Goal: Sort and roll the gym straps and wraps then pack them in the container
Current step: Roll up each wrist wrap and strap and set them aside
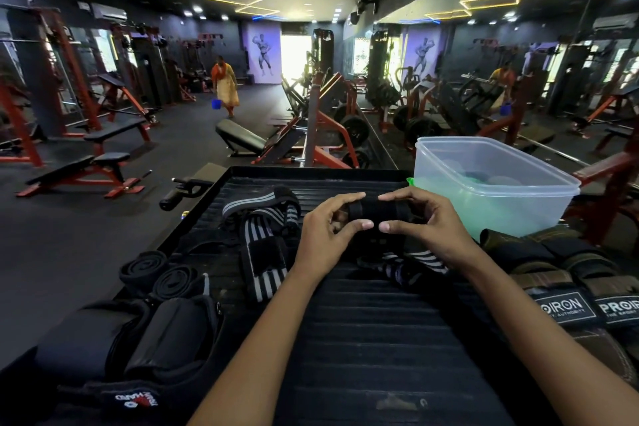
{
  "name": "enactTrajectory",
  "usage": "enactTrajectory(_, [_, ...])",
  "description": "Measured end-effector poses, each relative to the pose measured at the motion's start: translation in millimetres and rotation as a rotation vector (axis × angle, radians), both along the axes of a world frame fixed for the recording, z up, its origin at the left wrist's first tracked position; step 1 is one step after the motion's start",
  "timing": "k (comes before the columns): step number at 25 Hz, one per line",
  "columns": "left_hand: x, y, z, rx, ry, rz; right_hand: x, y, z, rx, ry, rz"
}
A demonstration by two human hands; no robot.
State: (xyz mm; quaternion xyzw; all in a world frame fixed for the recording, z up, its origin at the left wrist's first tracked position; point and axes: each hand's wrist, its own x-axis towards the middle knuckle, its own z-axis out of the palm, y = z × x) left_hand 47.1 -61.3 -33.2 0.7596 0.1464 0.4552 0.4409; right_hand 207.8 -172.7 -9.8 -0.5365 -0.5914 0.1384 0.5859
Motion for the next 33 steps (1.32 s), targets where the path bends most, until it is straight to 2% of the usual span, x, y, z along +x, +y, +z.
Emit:
enactTrajectory(4, [0.5, 0.6, -1.0, 0.014, -0.001, -0.051, 1.0, -1.6, 1.1, -0.007, 0.061, 0.015])
enactTrajectory(9, [-1.6, 4.1, -0.9, 0.066, 0.016, 0.030, -1.0, 0.1, -1.1, -0.040, -0.013, 0.054])
enactTrajectory(15, [0.7, 2.7, -1.7, 0.103, 0.045, -0.040, 2.7, -0.5, -3.0, -0.031, 0.033, 0.008])
enactTrajectory(21, [-1.8, 3.6, -0.3, 0.047, 0.028, 0.010, -2.2, -0.2, -1.7, -0.041, -0.048, 0.043])
enactTrajectory(25, [-1.1, 1.0, -0.8, 0.078, 0.033, -0.089, 1.4, -1.9, 1.1, -0.011, -0.016, -0.011])
enactTrajectory(33, [-0.5, 5.7, -1.6, 0.044, 0.011, -0.021, 0.9, 0.2, -2.4, -0.020, 0.007, 0.067])
